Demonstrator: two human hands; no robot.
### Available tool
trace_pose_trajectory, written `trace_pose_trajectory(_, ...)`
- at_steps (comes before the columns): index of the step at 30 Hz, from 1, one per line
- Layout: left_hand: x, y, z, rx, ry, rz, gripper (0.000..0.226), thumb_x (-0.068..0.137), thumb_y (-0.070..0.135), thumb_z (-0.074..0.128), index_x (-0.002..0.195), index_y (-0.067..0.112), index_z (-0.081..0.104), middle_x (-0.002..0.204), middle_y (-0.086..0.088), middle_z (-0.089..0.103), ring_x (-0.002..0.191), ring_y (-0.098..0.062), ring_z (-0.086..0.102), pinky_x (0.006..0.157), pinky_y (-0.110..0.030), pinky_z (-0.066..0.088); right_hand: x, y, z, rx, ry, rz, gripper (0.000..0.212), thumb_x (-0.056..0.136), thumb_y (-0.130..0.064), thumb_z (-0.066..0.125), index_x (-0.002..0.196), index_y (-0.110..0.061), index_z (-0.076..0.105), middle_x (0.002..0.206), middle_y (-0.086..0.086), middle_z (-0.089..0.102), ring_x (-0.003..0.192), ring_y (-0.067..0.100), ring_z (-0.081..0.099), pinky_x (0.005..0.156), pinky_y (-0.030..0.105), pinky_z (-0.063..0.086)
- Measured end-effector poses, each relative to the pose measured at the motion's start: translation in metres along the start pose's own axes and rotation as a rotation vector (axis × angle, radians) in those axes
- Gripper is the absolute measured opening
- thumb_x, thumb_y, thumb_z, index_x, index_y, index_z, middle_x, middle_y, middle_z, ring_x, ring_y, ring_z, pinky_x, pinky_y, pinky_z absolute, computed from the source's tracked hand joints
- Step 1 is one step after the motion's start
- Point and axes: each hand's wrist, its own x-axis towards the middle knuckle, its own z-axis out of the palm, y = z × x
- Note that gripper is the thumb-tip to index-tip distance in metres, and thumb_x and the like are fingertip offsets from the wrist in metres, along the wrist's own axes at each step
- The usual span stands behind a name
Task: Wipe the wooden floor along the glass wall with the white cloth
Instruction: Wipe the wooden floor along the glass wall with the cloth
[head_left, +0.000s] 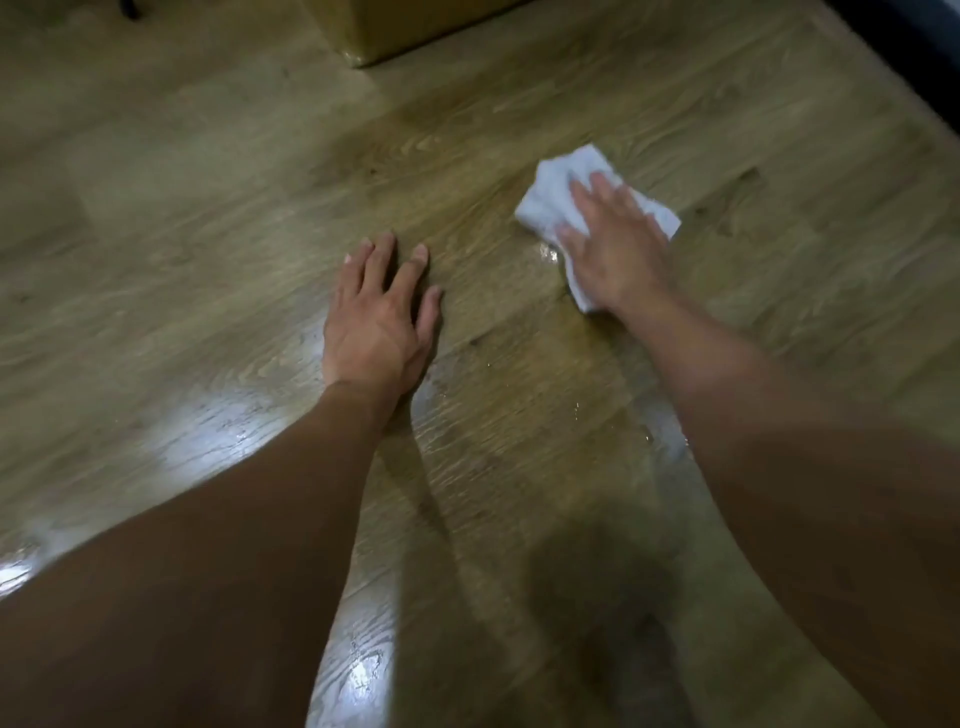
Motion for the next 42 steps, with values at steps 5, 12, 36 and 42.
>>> trace_pose_trajectory(5, -0.001, 0.000, -0.003, -0.055, 0.005, -0.008, 0.050, 0.100, 0.048, 0.029, 0.144, 0.025, 0.037, 0.155, -0.009, 0.028, 0.144, -0.029, 0.019, 0.120, -0.039, 0.011, 0.006, -0.044, 0.006, 0.030, -0.030, 0.027, 0.053, 0.101, -0.040, 0.029, 0.151, -0.030, 0.012, 0.161, -0.007, 0.001, 0.148, 0.024, -0.002, 0.118, 0.049, 0.004)
trace_pose_trajectory(12, 0.005, 0.004, -0.017, -0.063, -0.084, -0.004, 0.052, 0.099, 0.047, 0.033, 0.145, 0.021, 0.036, 0.154, -0.010, 0.027, 0.142, -0.032, 0.021, 0.118, -0.043, 0.020, -0.099, 0.038, 0.003, -0.024, -0.047, -0.381, 0.052, 0.100, -0.048, 0.029, 0.149, -0.035, 0.019, 0.159, -0.009, 0.016, 0.147, 0.017, 0.015, 0.117, 0.043, 0.016)
trace_pose_trajectory(36, -0.024, 0.104, -0.020, -0.001, -0.152, 0.252, 0.036, 0.092, 0.020, 0.044, 0.126, 0.015, 0.052, 0.118, -0.015, 0.054, 0.109, -0.038, 0.053, 0.090, -0.046, 0.042, -0.161, 0.045, 0.022, -0.017, 0.005, -0.357, 0.057, 0.097, -0.023, 0.044, 0.149, -0.030, 0.023, 0.159, -0.010, 0.017, 0.147, 0.015, 0.010, 0.118, 0.039, 0.007)
trace_pose_trajectory(42, -0.033, 0.132, -0.024, 0.134, -0.282, 0.230, 0.042, 0.100, 0.037, 0.031, 0.134, 0.016, 0.043, 0.131, -0.026, 0.041, 0.122, -0.046, 0.042, 0.101, -0.055, 0.037, -0.161, 0.113, -0.001, 0.022, -0.053, -0.186, 0.052, 0.099, -0.032, 0.040, 0.149, -0.031, 0.024, 0.159, -0.005, 0.017, 0.147, 0.018, 0.013, 0.118, 0.047, 0.015)
